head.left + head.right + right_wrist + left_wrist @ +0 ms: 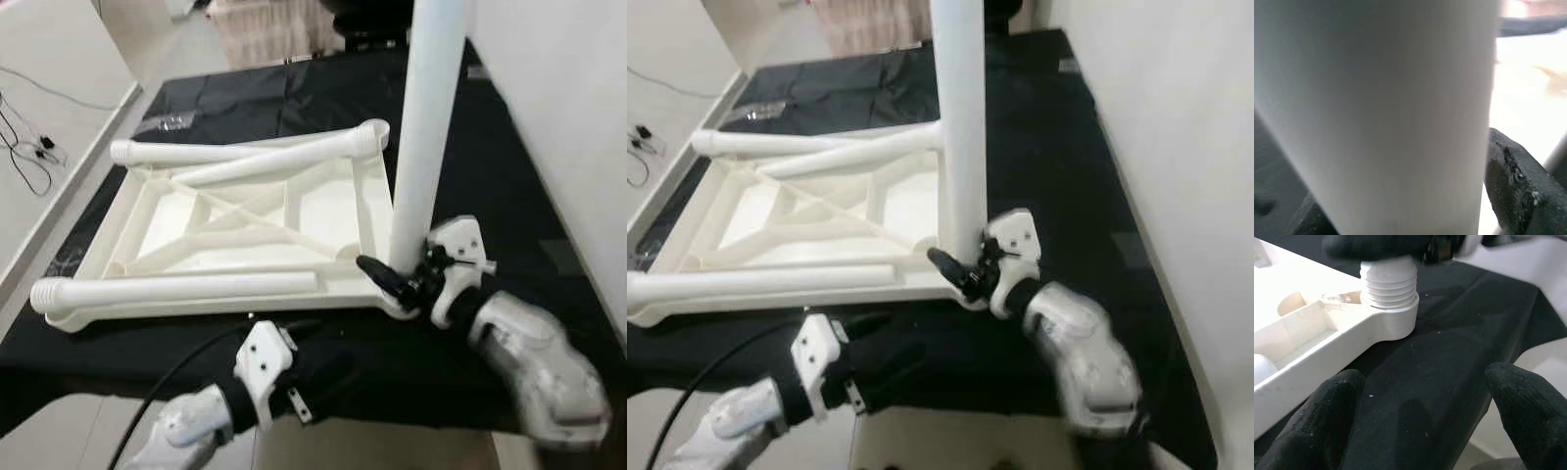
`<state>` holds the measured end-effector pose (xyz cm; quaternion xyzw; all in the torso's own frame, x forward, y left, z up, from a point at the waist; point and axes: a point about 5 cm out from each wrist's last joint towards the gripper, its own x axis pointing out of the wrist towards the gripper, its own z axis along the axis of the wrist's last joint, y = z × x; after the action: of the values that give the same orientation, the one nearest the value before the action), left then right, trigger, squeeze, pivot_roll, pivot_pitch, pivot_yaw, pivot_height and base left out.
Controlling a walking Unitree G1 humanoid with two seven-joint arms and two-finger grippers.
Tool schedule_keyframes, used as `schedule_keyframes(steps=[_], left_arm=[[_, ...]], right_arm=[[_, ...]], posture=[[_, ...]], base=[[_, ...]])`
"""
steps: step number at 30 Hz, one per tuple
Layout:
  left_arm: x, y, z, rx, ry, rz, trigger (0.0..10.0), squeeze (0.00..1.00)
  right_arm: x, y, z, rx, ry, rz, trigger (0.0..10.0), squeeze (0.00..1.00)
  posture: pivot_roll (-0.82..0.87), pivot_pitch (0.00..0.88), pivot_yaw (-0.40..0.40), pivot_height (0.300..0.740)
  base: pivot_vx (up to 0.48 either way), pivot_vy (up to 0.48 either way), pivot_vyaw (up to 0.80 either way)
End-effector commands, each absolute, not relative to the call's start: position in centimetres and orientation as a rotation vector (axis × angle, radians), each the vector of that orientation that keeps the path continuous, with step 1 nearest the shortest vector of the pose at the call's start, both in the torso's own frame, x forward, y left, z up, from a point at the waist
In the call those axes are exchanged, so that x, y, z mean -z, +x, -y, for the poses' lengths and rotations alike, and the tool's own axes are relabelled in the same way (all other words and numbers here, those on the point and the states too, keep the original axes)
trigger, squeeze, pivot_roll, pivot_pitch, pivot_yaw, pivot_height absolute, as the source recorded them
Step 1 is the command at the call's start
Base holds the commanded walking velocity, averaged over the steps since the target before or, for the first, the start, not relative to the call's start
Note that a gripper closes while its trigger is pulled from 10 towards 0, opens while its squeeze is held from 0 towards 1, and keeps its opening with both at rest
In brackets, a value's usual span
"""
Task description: Building children table
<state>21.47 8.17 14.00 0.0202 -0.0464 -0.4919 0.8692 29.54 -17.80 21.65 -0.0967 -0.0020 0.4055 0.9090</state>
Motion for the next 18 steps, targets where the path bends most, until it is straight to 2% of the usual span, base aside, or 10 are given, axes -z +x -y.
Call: schedule_keyframes(steps=[1,5,6,8,9,10,18], left_arm=[[-13.2,21.4,-8.2,1.041,0.026,0.071,10.0,0.00],[-13.1,21.5,-8.1,1.044,0.026,0.076,10.0,0.00],[-13.1,21.6,-8.0,1.042,0.022,0.079,10.0,0.00],[-13.1,21.7,-8.0,1.041,0.019,0.080,10.0,0.00],[-13.0,21.8,-7.9,1.040,0.016,0.082,10.0,0.00],[-13.0,22.0,-7.9,1.037,0.013,0.086,10.0,0.00],[-13.0,22.4,-7.8,1.029,0.006,0.100,10.0,0.00]], right_arm=[[-21.0,29.4,17.1,-0.972,-0.177,-0.001,10.0,0.00],[-21.4,30.1,17.6,-1.000,-0.146,0.006,10.0,0.00],[-21.5,30.4,17.9,-1.010,-0.150,0.006,6.0,0.00],[-21.6,30.5,18.1,-1.018,-0.155,0.006,6.0,0.00],[-21.7,30.8,18.4,-1.031,-0.155,0.005,0.4,0.00],[-21.7,31.0,18.6,-1.042,-0.152,0.003,0.0,0.00],[-21.1,31.5,19.6,-1.052,-0.167,-0.012,0.0,0.00]], posture=[[0.01,0.137,0.102,0.740],[0.00,0.133,0.101,0.740],[0.01,0.122,0.098,0.740],[0.00,0.121,0.098,0.740],[0.00,0.115,0.096,0.740],[0.01,0.115,0.096,0.740],[0.00,0.118,0.094,0.740]], base=[[0.000,0.000,0.00],[0.000,0.000,0.00],[0.000,0.000,0.00],[0.000,0.000,0.00],[0.000,0.000,0.00],[0.000,0.000,0.00],[0.000,0.000,0.00]])
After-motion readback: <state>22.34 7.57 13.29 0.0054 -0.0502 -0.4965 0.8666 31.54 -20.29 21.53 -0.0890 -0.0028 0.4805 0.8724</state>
